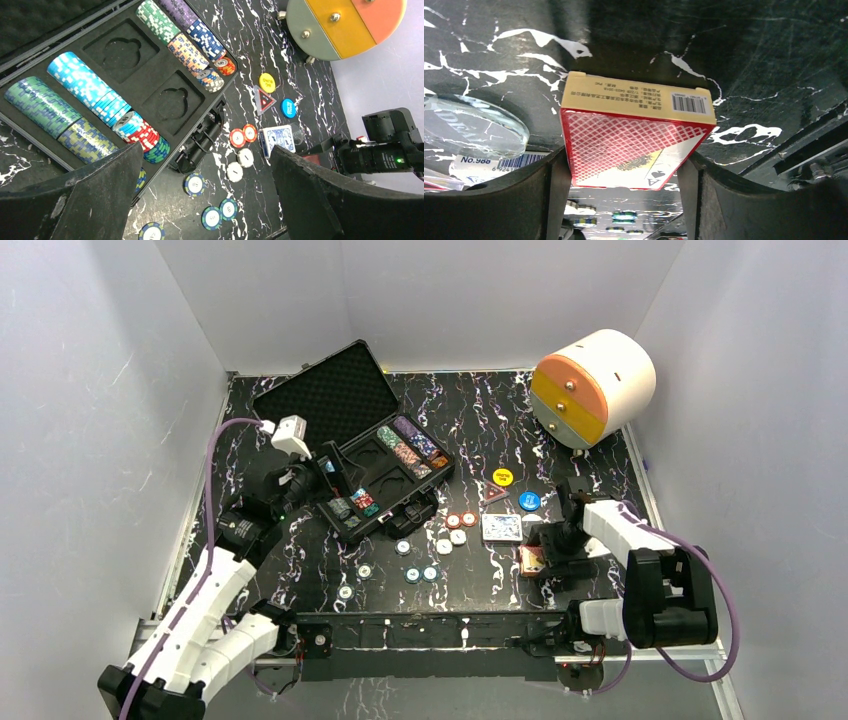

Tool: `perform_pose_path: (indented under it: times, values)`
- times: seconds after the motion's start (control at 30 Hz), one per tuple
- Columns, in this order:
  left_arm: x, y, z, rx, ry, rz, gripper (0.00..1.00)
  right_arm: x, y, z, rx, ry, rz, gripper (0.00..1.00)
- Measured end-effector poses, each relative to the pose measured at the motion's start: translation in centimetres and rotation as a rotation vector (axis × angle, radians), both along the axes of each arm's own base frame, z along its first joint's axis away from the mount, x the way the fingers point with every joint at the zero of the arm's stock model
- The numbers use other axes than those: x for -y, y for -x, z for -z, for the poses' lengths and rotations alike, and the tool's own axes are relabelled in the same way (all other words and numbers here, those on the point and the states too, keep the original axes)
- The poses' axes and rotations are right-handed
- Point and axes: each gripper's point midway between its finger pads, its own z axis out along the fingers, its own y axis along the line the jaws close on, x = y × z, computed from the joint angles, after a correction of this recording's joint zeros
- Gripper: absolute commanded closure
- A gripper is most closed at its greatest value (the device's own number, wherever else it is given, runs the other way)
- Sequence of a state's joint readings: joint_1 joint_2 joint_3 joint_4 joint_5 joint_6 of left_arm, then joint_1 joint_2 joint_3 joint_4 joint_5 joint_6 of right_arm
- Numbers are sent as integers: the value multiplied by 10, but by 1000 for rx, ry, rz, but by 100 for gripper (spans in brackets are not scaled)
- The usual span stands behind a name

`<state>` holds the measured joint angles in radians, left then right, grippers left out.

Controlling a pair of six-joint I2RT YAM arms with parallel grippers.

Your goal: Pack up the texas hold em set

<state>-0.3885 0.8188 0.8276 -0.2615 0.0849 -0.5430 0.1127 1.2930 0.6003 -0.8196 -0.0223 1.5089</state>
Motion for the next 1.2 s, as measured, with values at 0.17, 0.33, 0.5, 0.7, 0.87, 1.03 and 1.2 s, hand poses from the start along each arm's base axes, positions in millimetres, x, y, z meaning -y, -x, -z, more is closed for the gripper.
perform_pose_path:
  times: [0.17, 0.33, 0.5, 0.7, 0.87, 1.03, 1.2]
  values:
    - [11, 2, 6, -44, 29, 43, 2, 1, -1, -2, 18, 8, -42, 42]
    - [28, 4, 7, -73, 92, 113, 2, 13, -7, -11, 97, 70, -101, 41]
    - [53, 2, 28, -182, 150, 204, 9, 9, -30, -43, 215, 63, -228, 40]
    - [103, 13, 65, -357, 210, 308, 9, -19, -67, -92, 416, -25, -353, 41]
    - [152, 33, 59, -340, 307, 413, 10, -54, -68, -111, 478, -146, -402, 44]
    - [194, 41, 71, -350, 339, 476, 11, -86, -70, -127, 516, -246, -397, 44]
    - [221, 43, 91, -349, 316, 484, 14, -108, -72, -138, 529, -325, -366, 44]
